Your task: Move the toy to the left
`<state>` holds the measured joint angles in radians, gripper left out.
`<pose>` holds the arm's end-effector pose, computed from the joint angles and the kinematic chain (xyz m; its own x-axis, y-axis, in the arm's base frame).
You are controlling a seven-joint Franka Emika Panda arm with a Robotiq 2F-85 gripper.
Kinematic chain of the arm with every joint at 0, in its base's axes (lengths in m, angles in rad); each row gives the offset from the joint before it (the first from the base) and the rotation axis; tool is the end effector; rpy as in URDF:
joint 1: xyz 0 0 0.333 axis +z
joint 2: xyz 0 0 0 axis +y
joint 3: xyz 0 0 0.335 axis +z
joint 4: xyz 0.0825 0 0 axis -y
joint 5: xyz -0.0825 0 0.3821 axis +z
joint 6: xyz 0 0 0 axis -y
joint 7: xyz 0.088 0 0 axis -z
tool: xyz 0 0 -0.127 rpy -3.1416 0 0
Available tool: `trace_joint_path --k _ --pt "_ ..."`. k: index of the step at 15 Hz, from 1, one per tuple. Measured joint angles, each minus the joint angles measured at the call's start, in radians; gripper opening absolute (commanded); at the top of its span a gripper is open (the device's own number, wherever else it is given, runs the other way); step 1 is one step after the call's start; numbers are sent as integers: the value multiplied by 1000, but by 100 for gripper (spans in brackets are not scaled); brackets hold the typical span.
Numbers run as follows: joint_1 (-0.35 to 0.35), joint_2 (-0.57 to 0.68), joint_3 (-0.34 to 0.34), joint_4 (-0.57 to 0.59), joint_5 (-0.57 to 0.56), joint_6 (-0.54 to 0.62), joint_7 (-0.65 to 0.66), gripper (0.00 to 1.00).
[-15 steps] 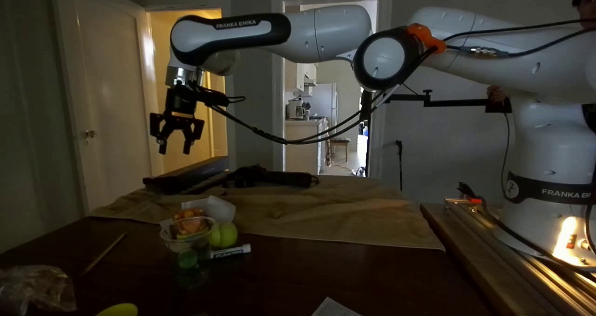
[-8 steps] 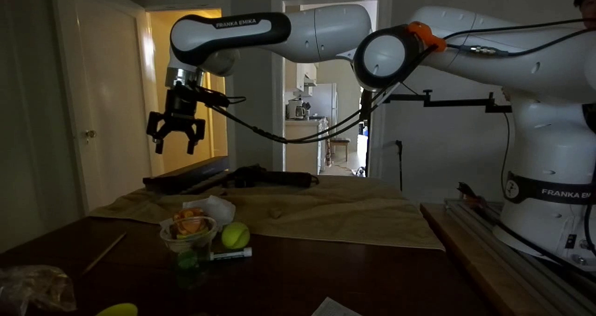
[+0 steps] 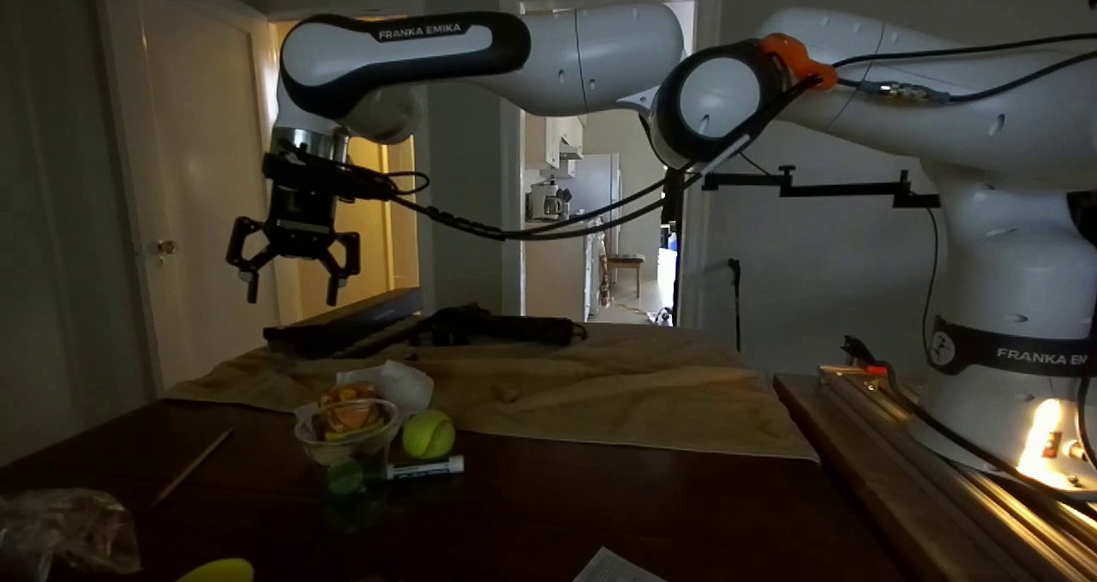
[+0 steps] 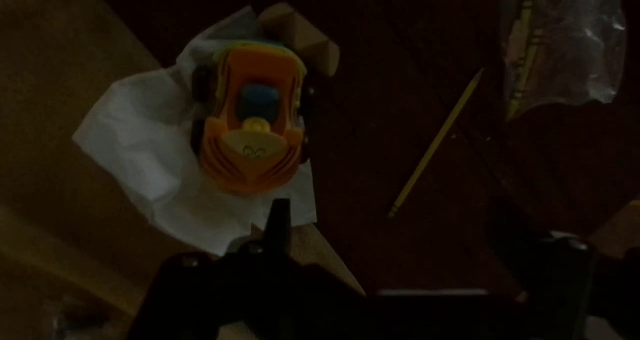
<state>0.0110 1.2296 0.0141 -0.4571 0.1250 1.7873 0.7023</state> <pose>0.8325 0.0268 0.2886 0.7603 -0.6494 -0.0134 -0.6419 -0.7481 -0.1682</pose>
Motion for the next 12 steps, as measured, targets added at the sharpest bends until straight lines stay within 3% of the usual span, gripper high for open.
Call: trace_joint_path --k 6,12 --pt "18 37 -4 -1 0 -42 231 100" --pt "3 41 -8 2 -1 -92 260 100"
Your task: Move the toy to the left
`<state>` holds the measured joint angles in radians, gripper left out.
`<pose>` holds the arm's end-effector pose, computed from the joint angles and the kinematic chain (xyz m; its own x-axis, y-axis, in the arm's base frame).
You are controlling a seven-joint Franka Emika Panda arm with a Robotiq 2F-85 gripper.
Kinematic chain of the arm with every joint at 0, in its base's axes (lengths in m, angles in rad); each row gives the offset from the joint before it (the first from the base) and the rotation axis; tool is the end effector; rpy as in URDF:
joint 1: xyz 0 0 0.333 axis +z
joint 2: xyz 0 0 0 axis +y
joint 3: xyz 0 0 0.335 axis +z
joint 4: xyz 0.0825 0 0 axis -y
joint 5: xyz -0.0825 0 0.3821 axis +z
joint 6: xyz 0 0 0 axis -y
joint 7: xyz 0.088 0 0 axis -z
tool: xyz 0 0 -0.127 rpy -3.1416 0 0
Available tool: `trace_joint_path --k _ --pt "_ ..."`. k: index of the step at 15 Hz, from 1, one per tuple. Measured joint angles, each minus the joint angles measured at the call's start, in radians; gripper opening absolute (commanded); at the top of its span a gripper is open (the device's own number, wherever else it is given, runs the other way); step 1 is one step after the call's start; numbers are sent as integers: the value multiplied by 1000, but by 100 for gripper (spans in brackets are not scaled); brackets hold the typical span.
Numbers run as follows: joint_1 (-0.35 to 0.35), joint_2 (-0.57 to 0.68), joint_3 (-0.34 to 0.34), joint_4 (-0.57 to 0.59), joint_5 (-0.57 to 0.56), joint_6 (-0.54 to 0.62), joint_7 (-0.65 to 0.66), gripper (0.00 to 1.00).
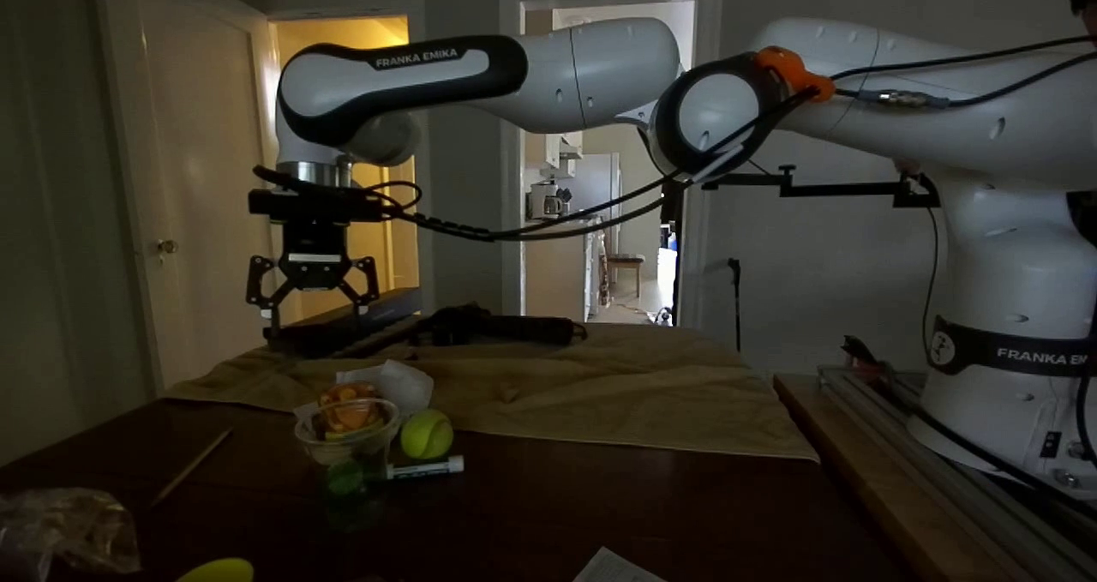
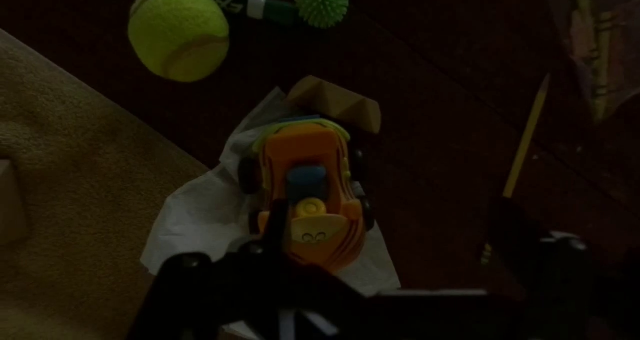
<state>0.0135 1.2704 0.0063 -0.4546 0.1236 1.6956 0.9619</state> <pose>0.8187 0.0273 0.2476 0.5687 -0.8134 -0.1222 -0.8220 -0.5674 -0.0481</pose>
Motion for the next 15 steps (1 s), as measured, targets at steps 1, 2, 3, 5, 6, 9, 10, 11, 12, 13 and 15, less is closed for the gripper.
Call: trace_joint_path --k 1,2,3,5,6,9,10,11,12,13,15 --pt "0 0 0 0 0 -1 0 100" --pt "0 0 0 0 0 -1 0 100" --pt "0 0 -2 -1 -5 -2 -8 100" --pt "1 0 -13 -1 -16 -26 -41 100" --pt "1 1 -22 -2 -23 -45 -63 100" --pt "1 6 -45 -2 -38 -90 -125 100" --pt "2 9 -51 -2 -44 -99 -144 100" --pt "4 14 -55 -2 -52 -102 -163 100" --pt "7 21 -60 -2 -58 -102 -182 100" --pt "9 29 -63 -2 -61 -99 -198 100" --pt "15 51 -65 -2 -63 -79 -225 100"
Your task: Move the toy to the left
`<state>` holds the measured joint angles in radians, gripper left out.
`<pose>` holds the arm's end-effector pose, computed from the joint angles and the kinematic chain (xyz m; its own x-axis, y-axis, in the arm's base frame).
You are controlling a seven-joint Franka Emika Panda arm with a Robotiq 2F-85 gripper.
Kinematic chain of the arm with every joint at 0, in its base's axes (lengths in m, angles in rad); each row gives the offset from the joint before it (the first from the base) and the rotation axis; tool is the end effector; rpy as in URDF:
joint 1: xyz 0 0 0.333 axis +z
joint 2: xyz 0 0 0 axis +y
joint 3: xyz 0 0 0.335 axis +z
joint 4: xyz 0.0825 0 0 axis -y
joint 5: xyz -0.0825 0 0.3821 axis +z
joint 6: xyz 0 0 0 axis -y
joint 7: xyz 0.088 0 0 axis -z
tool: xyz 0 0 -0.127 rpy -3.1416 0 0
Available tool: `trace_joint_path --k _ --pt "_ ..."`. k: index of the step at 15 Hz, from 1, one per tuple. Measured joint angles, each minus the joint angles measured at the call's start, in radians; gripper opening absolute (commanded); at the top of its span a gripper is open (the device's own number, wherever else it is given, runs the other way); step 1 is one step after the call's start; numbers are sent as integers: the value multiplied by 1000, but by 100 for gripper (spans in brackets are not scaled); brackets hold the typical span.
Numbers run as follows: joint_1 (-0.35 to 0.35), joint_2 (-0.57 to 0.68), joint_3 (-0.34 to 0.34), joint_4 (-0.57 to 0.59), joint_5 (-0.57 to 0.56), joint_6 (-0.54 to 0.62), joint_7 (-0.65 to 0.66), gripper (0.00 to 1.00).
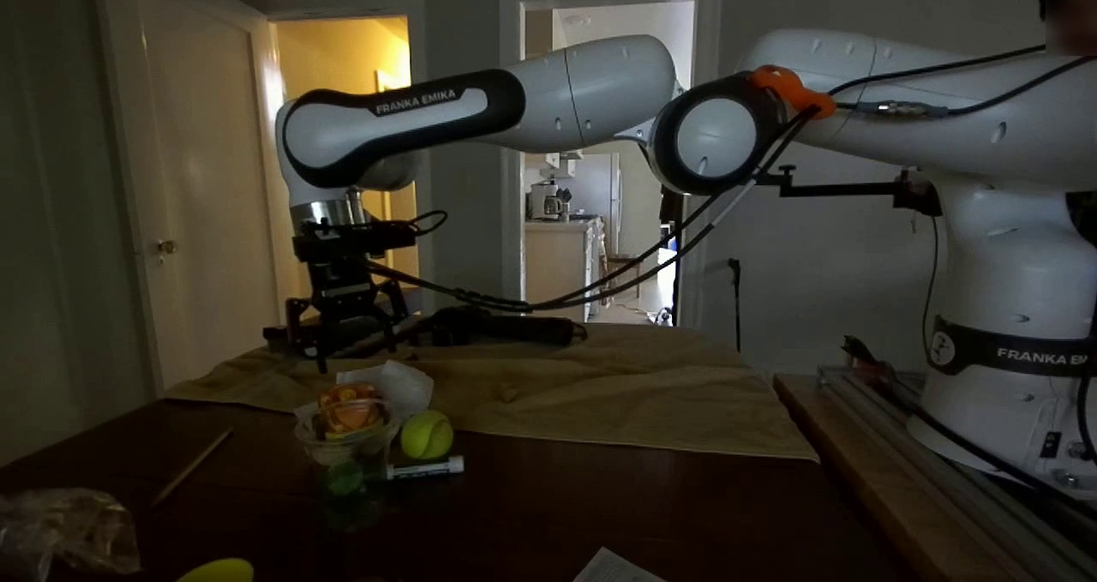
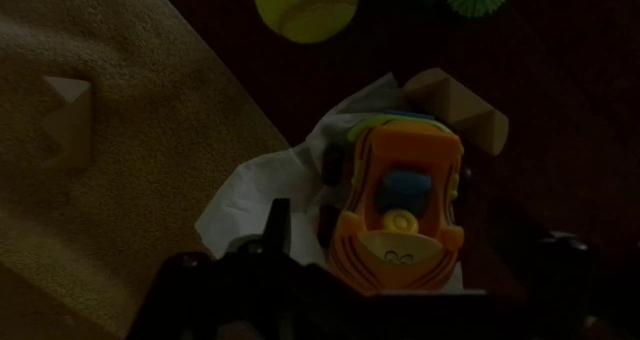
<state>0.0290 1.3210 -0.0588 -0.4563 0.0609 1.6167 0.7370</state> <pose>0.8025 0.0115 0.1992 0.7324 -0.6703 -0.1196 -0.6620 -0.7421 0.1050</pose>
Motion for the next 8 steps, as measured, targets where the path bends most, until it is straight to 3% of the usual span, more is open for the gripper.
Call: trace_joint_path --k 8 --pt "40 75 -11 0 -4 112 -9 100"
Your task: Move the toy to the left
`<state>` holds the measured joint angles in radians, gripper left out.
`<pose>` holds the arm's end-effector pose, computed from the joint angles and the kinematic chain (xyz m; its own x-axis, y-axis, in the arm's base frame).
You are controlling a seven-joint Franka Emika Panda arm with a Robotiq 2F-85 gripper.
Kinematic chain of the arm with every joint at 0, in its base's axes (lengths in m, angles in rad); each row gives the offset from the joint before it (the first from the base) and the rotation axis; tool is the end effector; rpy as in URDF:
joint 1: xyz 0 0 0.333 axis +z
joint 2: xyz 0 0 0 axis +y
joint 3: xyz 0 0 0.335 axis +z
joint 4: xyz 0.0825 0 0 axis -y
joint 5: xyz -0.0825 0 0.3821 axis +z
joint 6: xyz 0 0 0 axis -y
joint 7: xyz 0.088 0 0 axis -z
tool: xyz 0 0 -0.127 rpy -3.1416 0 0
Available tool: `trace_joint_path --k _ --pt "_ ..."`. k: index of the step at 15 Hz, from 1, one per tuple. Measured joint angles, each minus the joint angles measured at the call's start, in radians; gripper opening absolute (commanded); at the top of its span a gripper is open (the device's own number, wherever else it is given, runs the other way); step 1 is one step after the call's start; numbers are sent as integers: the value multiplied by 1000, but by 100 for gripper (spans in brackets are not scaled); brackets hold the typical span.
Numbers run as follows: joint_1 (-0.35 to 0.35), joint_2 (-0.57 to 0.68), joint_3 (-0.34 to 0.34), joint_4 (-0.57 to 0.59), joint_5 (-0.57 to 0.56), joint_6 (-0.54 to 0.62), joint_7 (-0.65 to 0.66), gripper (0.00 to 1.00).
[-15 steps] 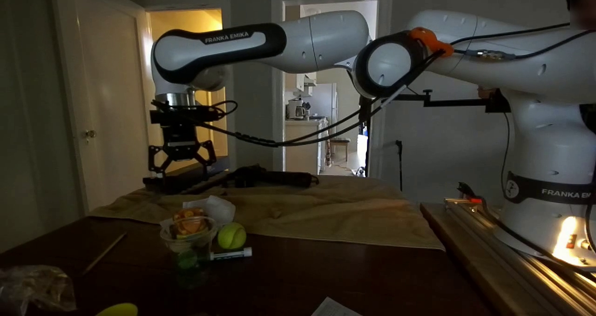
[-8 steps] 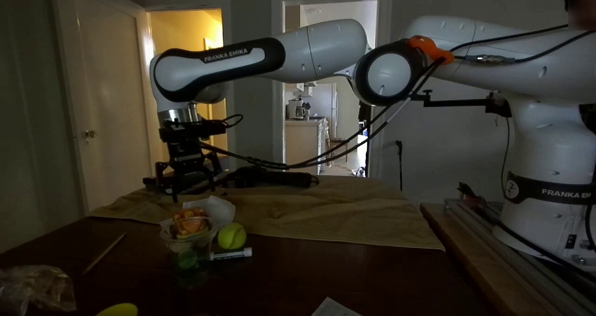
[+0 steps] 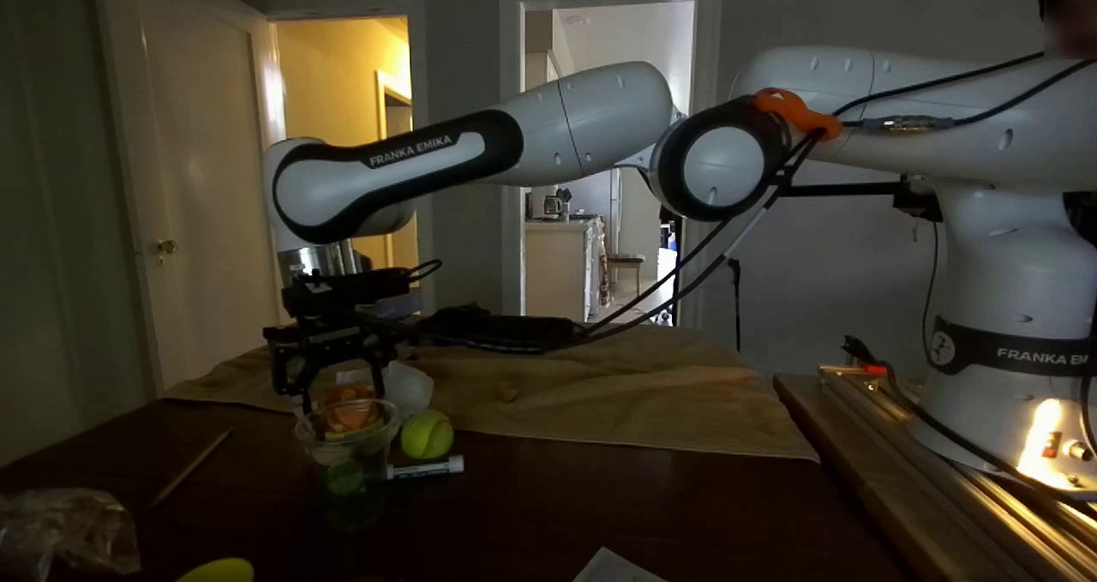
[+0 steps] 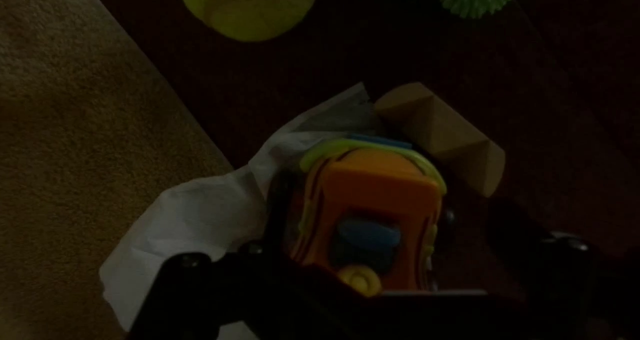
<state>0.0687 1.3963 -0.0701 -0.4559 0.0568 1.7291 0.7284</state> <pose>0.8052 0.0390 0.1467 0.7673 -0.6362 -0.0812 -0.6298 -0.7713 0.0918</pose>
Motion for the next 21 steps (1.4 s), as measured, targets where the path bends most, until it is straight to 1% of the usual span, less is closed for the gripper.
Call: trace_joint_path --k 3,7,12,15,16,17,20,21 --pt "2 14 -4 0 0 26 0 100" --pt "2 16 -21 1 -3 34 12 100" --pt "-2 21 -48 1 -11 41 40 100" --pt "-5 33 -50 1 -11 52 67 100" --pt "-4 35 -50 1 -11 57 75 75" --pt "-4 37 -49 1 -11 61 84 72" --pt "-3 39 -47 3 -11 76 108 55" --pt "-3 38 -45 3 -11 81 115 54"
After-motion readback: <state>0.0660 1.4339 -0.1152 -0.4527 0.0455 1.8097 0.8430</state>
